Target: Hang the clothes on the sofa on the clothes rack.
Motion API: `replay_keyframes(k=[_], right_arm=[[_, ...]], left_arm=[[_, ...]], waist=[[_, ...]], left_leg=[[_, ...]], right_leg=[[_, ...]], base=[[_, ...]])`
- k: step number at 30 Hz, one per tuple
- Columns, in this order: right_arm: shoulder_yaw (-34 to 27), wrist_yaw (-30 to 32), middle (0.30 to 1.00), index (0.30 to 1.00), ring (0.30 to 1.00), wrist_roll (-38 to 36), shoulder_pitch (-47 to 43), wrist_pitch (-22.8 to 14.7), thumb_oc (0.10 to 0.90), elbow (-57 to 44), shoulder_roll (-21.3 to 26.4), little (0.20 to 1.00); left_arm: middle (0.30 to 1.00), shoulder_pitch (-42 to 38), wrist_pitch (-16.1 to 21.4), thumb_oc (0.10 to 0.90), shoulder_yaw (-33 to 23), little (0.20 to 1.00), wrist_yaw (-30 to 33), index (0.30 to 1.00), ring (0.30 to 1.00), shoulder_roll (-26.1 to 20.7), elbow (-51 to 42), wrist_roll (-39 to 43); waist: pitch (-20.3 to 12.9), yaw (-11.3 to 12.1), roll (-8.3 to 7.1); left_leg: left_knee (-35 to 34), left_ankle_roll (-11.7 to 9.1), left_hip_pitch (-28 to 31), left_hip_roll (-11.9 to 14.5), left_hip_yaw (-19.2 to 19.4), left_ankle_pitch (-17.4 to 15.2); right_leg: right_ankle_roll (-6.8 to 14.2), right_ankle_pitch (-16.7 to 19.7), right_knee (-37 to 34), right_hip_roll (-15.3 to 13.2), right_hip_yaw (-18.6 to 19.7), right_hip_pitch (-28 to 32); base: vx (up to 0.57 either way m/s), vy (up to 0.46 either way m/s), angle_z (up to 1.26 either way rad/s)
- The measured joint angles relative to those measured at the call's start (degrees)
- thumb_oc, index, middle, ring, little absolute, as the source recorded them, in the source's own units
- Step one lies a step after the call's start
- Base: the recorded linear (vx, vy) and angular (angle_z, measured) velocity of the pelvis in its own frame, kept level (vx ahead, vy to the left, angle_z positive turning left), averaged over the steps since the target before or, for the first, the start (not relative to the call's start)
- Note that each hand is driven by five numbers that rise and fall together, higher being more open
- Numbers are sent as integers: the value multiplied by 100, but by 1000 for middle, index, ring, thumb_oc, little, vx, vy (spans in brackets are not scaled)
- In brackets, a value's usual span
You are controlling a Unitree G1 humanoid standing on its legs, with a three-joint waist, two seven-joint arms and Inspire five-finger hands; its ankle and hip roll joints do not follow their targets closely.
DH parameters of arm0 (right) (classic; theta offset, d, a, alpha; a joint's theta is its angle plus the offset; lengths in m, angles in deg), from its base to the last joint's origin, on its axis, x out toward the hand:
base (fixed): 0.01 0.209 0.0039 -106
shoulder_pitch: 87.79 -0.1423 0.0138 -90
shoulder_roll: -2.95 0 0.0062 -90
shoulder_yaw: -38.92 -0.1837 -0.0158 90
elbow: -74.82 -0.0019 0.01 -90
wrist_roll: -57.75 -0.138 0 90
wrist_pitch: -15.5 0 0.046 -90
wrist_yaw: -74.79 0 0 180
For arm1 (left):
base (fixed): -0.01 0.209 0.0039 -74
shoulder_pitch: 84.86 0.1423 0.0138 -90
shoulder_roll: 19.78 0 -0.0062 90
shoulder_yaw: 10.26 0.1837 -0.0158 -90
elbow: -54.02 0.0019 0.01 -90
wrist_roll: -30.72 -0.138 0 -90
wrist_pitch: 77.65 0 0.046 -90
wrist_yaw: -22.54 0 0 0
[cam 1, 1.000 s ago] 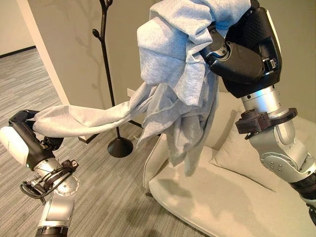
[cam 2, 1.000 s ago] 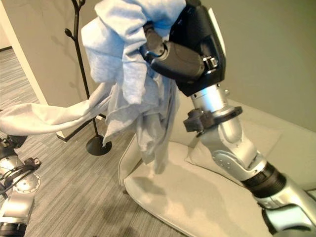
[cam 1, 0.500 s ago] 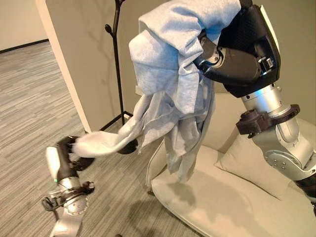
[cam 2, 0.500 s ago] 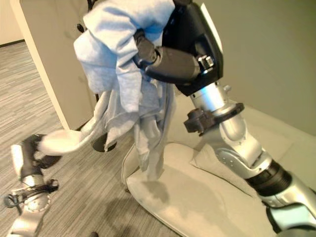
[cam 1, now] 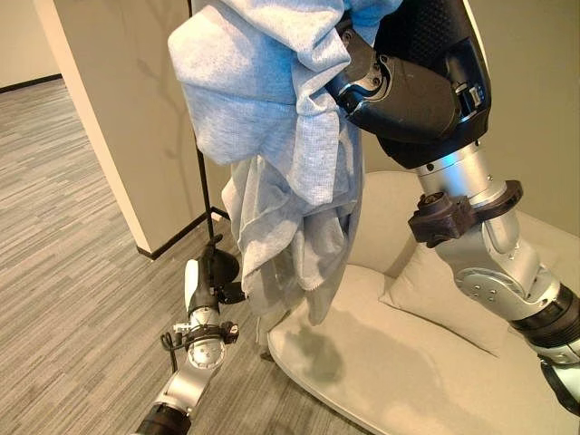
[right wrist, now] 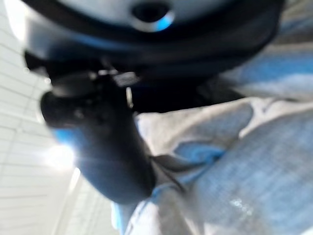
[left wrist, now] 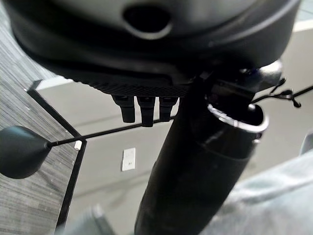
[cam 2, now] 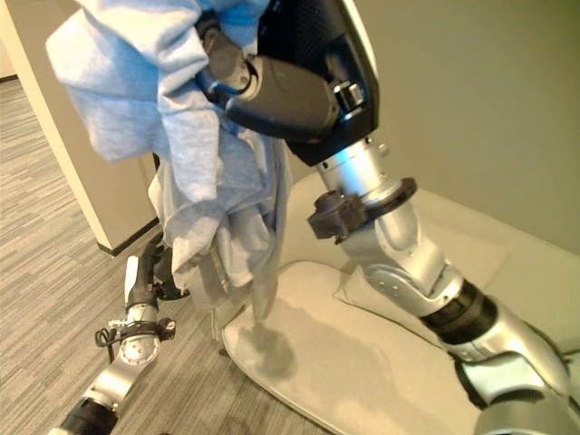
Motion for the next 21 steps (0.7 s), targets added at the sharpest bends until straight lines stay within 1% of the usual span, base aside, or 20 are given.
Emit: replay_keyframes(k=[4, 7, 9, 10, 14, 18, 19, 21], right_arm=[[148, 64, 300, 300, 300, -148, 1, -84, 400, -122, -303, 300], [336, 68, 300, 300, 300, -176, 1, -105, 400, -206, -478, 300], [453, 79, 300, 300, 300, -176, 1, -107, 400, -196, -623, 300], [552, 84, 300, 300, 300, -176, 1, -105, 400, -186, -768, 300], [568, 179, 300, 300, 300, -177, 0, -105, 400, -174, -1032, 300], [575, 190, 300, 300, 300, -230, 0, -104, 400, -164, -1219, 300], [575, 197, 300, 300, 300, -286, 0, -104, 400, -162, -1314, 300], [575, 212, 300, 300, 300, -292, 1, -104, 400, -162, -1418, 300]], left_arm=[[900, -82, 0, 800, 25, 900, 100, 900, 900, 156, 8, 60], [900, -182, 0, 800, 107, 900, 116, 900, 900, 351, -2, 264], [900, -284, 4, 800, 237, 900, 101, 900, 900, 459, -8, 574], [900, -347, 63, 800, 286, 900, 20, 900, 900, 647, -22, 1093], [900, -358, 210, 800, 616, 900, -240, 900, 900, 844, -27, 1920], [900, -453, 214, 800, 1054, 900, -467, 900, 900, 886, 37, 2222], [900, -649, 230, 800, 1226, 900, -542, 900, 900, 947, 304, 2229], [900, -884, 232, 800, 1317, 900, -659, 900, 900, 1054, 571, 2370]], waist=[[-27, -128, -43], [-29, -141, -55], [-26, -139, -65], [-26, -138, -90], [-32, -138, -164], [-33, -163, -193], [-33, -182, -192], [-34, -272, -192]], left_leg=[[2, 0, 9, 12, 94, -1], [2, -1, 32, 30, 175, -2], [2, -2, 37, 47, 186, -4], [1, -3, 44, 54, 197, -5], [1, -5, 44, 57, 205, -7], [2, -5, 39, 56, 208, -7], [1, -5, 36, 55, 207, -7], [1, -5, 35, 53, 213, -7]], right_leg=[[-4, 5, 0, 8, 113, -56], [-5, 6, 0, 20, 138, -62], [-5, 6, 0, 33, 146, -62], [-6, 7, 0, 39, 159, -62], [-9, 8, -1, 40, 198, -77], [-22, 18, -1, 39, 215, -93], [-25, 20, 0, 39, 215, -93], [-27, 23, 0, 38, 226, -99]], base=[[-2, -8, -13], [-3, -13, -9], [-5, -25, -4], [-6, -23, -4], [-1, -10, -2], [0, -3, -1], [0, 0, 0], [0, 1, -2]])
